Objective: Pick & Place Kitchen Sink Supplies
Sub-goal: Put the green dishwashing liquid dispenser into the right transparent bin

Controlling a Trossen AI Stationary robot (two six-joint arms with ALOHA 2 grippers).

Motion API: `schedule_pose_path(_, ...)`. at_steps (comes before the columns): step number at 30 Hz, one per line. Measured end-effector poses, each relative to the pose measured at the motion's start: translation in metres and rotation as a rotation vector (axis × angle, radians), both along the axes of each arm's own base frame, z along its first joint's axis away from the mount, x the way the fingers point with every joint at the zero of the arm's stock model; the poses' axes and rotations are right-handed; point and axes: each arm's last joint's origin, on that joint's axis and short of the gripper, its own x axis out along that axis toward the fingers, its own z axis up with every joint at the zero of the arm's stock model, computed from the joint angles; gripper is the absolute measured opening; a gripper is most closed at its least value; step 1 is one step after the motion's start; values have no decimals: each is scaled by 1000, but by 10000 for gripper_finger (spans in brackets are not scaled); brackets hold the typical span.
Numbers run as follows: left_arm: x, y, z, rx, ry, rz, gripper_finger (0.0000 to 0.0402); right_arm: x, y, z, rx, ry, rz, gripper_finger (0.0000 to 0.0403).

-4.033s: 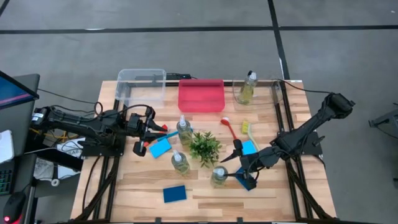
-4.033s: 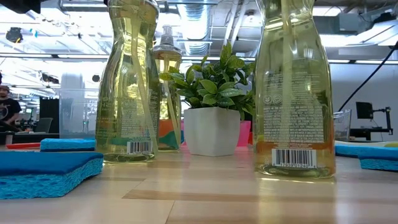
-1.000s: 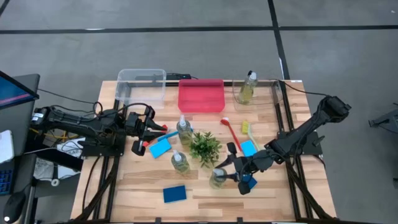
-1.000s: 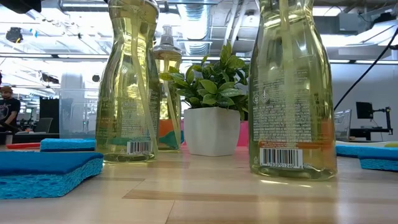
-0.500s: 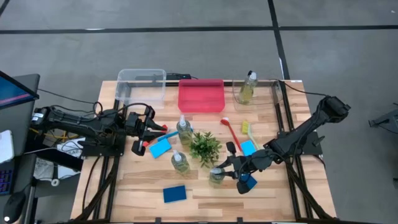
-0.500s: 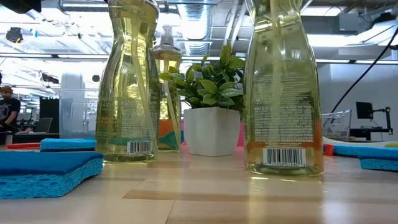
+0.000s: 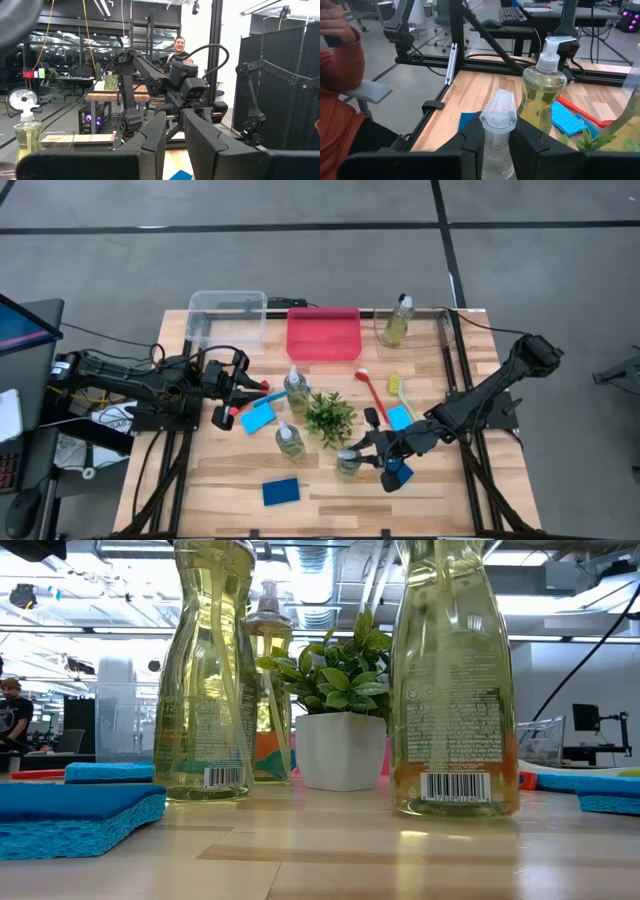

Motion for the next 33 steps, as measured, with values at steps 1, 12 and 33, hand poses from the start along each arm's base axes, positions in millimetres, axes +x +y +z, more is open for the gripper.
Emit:
schedule_pose_path(1, 0, 0, 0, 0, 0, 0, 68, 0, 0, 0, 7, -1, -5, 60)
schedule_pose_path(12, 0, 0, 0, 0, 0, 0, 68, -35, -1, 29, 86, -87, -49, 60)
schedule_pose_path(33, 0, 0, 0, 0, -2, 0, 68, -107, -50, 108, 65, -110, -556, 59)
